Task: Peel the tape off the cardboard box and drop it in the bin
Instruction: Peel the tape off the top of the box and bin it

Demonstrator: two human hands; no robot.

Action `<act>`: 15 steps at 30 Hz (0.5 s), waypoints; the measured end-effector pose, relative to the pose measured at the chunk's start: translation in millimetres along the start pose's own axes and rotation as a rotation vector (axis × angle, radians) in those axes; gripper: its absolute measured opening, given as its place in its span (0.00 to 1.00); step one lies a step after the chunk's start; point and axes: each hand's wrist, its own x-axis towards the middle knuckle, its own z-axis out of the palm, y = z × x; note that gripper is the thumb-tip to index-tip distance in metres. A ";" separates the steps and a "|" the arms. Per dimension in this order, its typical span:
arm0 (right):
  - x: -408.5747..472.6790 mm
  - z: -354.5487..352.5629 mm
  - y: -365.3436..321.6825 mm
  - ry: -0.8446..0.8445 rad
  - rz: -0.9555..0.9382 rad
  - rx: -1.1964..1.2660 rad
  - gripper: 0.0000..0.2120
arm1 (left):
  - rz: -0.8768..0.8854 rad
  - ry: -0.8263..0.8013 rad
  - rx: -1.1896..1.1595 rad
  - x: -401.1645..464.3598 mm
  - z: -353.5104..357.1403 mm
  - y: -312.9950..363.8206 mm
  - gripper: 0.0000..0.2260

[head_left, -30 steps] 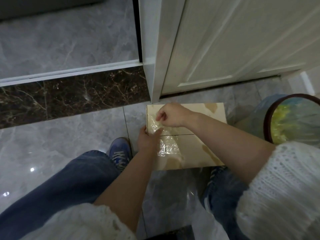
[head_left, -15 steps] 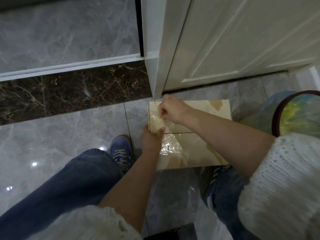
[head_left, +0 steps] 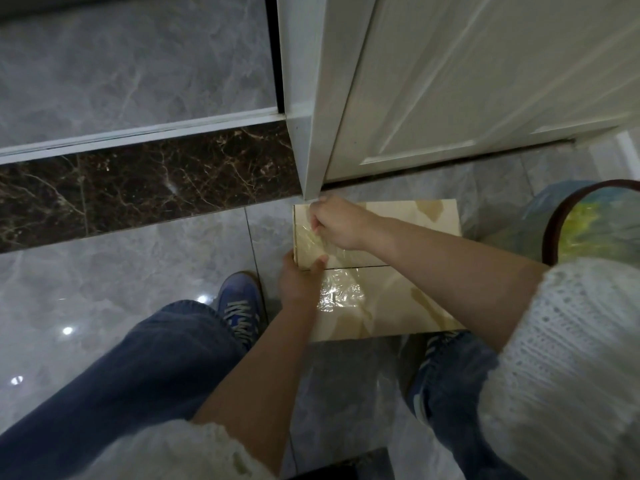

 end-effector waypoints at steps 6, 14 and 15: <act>1.8 -3.3 4.4 0.029 0.020 0.097 0.10 | -0.004 -0.010 0.010 0.1 0.0 0.3 0.23; -0.7 8.4 13.5 0.159 0.075 0.331 0.05 | -0.008 -0.005 0.016 0.8 0.7 0.6 0.23; -1.5 9.6 14.3 0.176 0.082 0.372 0.04 | -0.008 -0.002 0.021 1.0 0.9 0.6 0.23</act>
